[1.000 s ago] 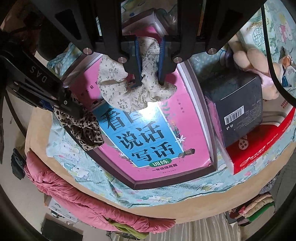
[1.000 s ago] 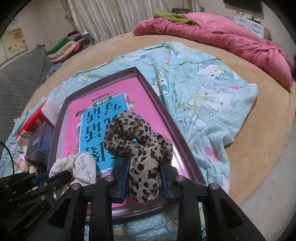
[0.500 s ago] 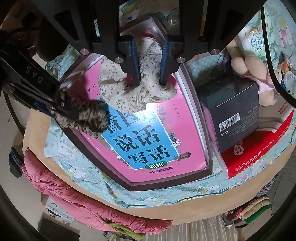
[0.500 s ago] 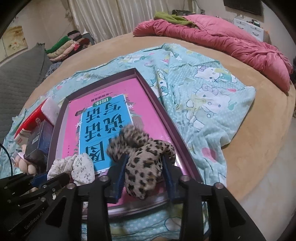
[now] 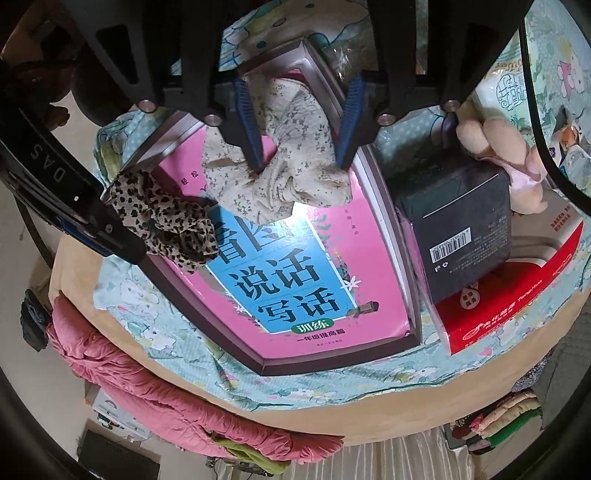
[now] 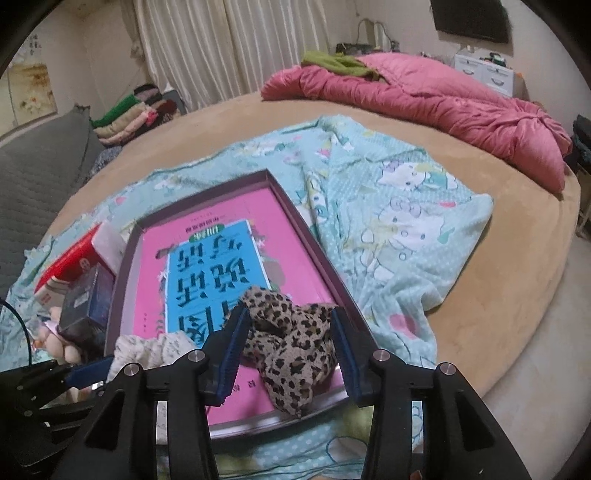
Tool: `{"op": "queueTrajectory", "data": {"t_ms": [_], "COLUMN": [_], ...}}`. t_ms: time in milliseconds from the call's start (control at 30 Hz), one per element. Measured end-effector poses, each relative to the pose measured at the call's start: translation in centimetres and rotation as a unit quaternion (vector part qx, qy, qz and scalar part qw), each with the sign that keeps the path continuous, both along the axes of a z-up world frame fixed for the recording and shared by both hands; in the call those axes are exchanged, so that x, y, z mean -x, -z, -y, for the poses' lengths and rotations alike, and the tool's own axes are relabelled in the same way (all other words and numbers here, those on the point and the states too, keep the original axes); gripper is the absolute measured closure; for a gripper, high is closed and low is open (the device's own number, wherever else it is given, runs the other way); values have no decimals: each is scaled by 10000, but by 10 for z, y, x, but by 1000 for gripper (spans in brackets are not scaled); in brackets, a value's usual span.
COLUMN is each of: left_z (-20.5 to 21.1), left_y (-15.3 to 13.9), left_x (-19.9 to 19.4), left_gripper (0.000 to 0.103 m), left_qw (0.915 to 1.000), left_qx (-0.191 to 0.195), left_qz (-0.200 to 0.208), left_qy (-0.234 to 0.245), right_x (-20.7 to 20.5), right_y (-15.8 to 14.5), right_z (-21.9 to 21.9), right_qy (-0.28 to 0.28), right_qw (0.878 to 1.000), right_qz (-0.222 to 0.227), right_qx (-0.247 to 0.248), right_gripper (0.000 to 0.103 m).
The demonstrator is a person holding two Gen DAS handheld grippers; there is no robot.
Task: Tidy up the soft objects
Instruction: 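Lower both scrunchies onto the pink book and open both tools, then withdraw both open tools back toward the remaining items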
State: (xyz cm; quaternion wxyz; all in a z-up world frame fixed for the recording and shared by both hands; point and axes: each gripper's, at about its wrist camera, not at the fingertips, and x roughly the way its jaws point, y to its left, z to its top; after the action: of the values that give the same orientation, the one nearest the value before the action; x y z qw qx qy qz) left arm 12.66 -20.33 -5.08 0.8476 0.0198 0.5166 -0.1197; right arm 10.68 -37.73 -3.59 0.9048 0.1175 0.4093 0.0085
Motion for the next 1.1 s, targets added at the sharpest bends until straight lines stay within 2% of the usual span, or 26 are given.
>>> {"op": "queueTrajectory", "data": {"t_ms": [100, 500, 600, 833, 1000, 1100], "left_z": [-1, -14, -22, -46, -62, -73], "left_y": [-4, -38, -48, -67, -77, -84], "left_x": [3, 24, 32, 46, 54, 60], "left_gripper": [54, 40, 37, 33, 27, 27], "left_qw": [10000, 9987, 9981, 9965, 9953, 9945], "left_qx": [42, 147, 127, 23, 22, -4], "left_qz": [68, 491, 602, 794, 907, 953], "left_qy": [-6, -24, -83, -265, -344, -428], "right_x": [3, 16, 20, 32, 43, 48], "right_y": [-5, -24, -30, -51, -73, -83], "right_z": [-1, -2, -3, -21, -45, -54], "right_qy": [14, 103, 103, -116, -369, -499], "right_qw": [9999, 9983, 9976, 9952, 9915, 9904], "right_qz": [126, 577, 679, 968, 1235, 1282], "right_qx": [-42, -76, -96, -96, 155, 115], "right_gripper": [44, 40, 36, 28, 25, 25]}}
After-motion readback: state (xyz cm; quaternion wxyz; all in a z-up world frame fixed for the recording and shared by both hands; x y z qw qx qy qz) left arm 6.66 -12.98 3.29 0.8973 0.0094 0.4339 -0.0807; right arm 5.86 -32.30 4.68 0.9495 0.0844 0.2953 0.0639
